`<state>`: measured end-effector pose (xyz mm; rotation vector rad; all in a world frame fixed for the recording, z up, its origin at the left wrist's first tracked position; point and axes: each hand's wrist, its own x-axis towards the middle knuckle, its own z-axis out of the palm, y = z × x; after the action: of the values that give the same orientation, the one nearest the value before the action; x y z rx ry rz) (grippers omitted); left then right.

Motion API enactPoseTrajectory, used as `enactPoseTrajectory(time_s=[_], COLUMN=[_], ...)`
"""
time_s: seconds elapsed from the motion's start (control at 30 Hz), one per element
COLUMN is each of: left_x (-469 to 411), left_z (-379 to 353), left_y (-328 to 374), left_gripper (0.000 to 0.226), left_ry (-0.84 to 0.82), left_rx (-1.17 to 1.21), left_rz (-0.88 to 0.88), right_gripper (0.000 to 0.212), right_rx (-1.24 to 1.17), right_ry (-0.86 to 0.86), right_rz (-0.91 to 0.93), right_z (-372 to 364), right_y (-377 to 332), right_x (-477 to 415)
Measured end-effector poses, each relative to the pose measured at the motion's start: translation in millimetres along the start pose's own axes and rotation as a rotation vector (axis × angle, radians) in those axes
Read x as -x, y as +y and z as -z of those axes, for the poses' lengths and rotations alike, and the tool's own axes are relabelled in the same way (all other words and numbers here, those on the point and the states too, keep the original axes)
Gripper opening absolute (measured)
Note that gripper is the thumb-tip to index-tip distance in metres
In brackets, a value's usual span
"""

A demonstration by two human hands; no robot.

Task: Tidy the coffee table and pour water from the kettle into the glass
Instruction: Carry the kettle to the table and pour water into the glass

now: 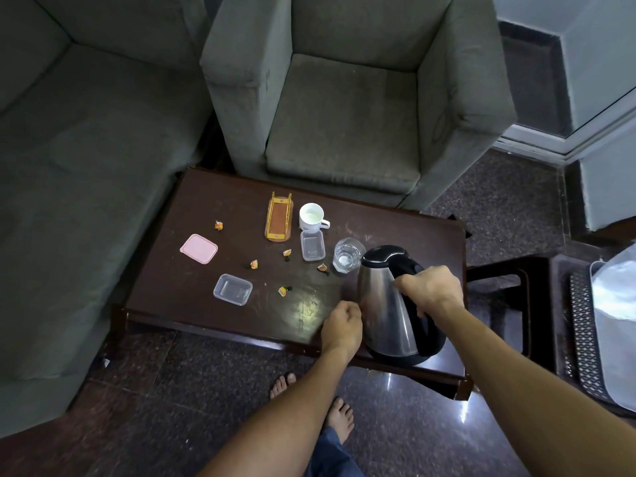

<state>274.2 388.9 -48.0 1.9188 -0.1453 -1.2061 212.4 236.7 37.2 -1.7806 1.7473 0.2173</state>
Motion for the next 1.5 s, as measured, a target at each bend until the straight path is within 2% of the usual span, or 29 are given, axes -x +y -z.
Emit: enactPoseTrajectory(time_s=[1.5], left_x=[-4.3], left_z=[-4.5], left_y=[-1.6], left_gripper=[0.026], left_ry=[0.003], left_rx=[-0.04], left_rz=[-0.005], right_gripper=[0.029], right_rx=[0.027], right_ry=[-0.022], right_rz=[-0.015], right_z=[4.2], right_y=[-0.5], right_x=[-2.5])
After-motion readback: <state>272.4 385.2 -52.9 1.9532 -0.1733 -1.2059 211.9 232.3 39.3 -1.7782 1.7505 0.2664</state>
